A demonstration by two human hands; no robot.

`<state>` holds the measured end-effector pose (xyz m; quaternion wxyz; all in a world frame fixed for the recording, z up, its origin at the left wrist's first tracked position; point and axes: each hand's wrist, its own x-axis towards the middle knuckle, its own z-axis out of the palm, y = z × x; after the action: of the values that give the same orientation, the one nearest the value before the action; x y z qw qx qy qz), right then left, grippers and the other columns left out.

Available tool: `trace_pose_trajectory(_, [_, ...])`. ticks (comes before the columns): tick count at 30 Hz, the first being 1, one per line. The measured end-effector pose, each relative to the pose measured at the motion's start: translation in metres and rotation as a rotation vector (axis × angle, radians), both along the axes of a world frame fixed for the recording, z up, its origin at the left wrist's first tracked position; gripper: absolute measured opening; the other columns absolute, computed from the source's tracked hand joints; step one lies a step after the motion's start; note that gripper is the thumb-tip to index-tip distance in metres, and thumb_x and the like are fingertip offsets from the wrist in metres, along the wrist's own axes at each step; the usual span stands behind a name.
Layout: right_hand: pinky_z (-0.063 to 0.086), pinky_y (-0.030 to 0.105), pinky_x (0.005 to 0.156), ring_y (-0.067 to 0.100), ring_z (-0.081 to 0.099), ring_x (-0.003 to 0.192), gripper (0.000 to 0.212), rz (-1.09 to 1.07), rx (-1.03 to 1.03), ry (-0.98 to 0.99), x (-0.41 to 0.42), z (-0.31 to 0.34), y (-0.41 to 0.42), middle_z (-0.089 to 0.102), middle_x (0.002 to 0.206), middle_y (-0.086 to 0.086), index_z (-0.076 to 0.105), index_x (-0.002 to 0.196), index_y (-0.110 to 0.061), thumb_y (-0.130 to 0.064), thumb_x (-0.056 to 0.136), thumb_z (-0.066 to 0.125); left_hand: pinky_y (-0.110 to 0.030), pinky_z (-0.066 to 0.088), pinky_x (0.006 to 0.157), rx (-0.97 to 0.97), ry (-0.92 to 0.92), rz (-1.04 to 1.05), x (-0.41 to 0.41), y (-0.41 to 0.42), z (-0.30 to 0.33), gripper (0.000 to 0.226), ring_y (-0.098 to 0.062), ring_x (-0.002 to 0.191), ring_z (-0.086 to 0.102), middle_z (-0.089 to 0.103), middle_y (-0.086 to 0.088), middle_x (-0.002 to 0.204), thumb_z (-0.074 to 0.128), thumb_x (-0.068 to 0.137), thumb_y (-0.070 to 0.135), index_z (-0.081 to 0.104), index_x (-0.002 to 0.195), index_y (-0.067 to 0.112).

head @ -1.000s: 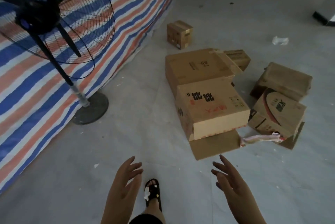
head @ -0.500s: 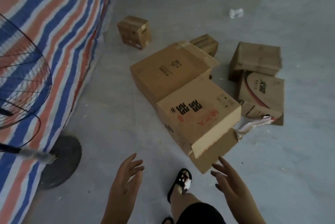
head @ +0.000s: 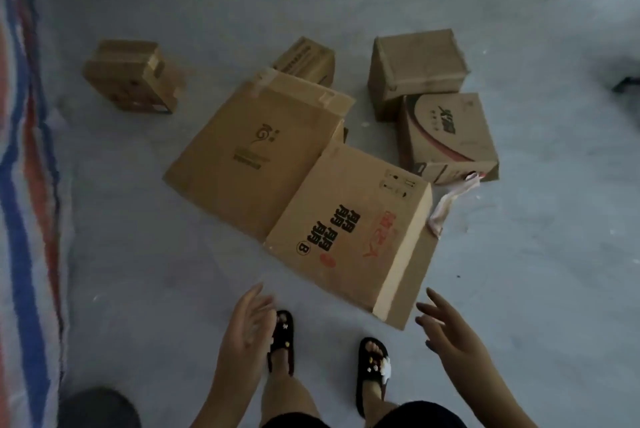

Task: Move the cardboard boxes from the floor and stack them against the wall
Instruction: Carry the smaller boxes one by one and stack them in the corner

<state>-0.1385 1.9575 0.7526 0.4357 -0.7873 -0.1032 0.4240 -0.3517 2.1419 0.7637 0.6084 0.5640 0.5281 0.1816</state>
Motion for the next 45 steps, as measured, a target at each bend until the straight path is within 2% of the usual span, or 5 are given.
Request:
trace_pose_trajectory(14, [0.046,0.041,0.096,0.019,0.055,0.107,0.045,-0.528,-0.26,0.14,-0.05,-0.211,0.097,0.055,0.126,0.005,0.038,0.142,-0.02,-0.02,0.098,0.046,-0.029,0.034,0.086,-0.06,0.51,-0.553,0.055,0.216,-0.226,0.047,-0.014,0.106,0.047,0.049,-0.001,0.118,0.049,0.097,0.023,0.035,0.142,0.017])
trace_pose_trajectory(20, [0.034,0.042,0.11,0.021,0.043,0.131,0.049,-0.697,-0.294,0.067,-0.043,-0.343,0.094,0.044,0.144,0.003,0.036,0.145,-0.019,-0.029,0.098,0.046,-0.039,0.035,0.1,-0.047,0.666,-0.335,0.058,0.237,-0.37,0.054,-0.033,0.131,0.04,0.039,-0.017,0.146,0.046,0.098,0.03,0.032,0.143,0.003])
trace_pose_trajectory(27, [0.039,0.042,0.107,0.019,0.05,0.124,0.053,-0.885,-0.105,0.118,-0.047,-0.45,0.099,0.054,0.136,0.0,0.043,0.14,-0.026,-0.046,0.092,0.051,-0.04,0.033,0.11,-0.229,0.368,-0.088,0.042,0.243,-0.462,0.051,-0.019,0.13,0.041,0.048,0.0,0.135,0.043,0.094,0.049,0.045,0.136,0.02])
trace_pose_trajectory(33, [0.041,0.051,0.101,0.016,0.049,0.117,0.041,-1.062,0.054,0.186,-0.04,-0.418,0.097,0.052,0.13,-0.006,0.052,0.132,-0.027,-0.039,0.093,0.053,-0.044,0.034,0.106,-0.245,0.262,-0.046,0.041,0.228,-0.444,0.054,-0.013,0.13,0.039,0.044,0.009,0.141,0.041,0.093,0.055,0.037,0.141,0.031])
trace_pose_trajectory(45, [0.044,0.037,0.06,0.02,0.057,0.082,0.018,-1.274,0.052,-0.017,-0.023,-0.183,0.05,0.059,0.091,-0.008,0.06,0.106,-0.028,-0.038,0.094,0.051,-0.057,0.052,0.068,-0.294,0.145,0.0,0.108,0.185,-0.227,0.044,-0.035,0.106,0.057,0.056,-0.006,0.124,0.054,0.088,0.052,0.049,0.127,0.031])
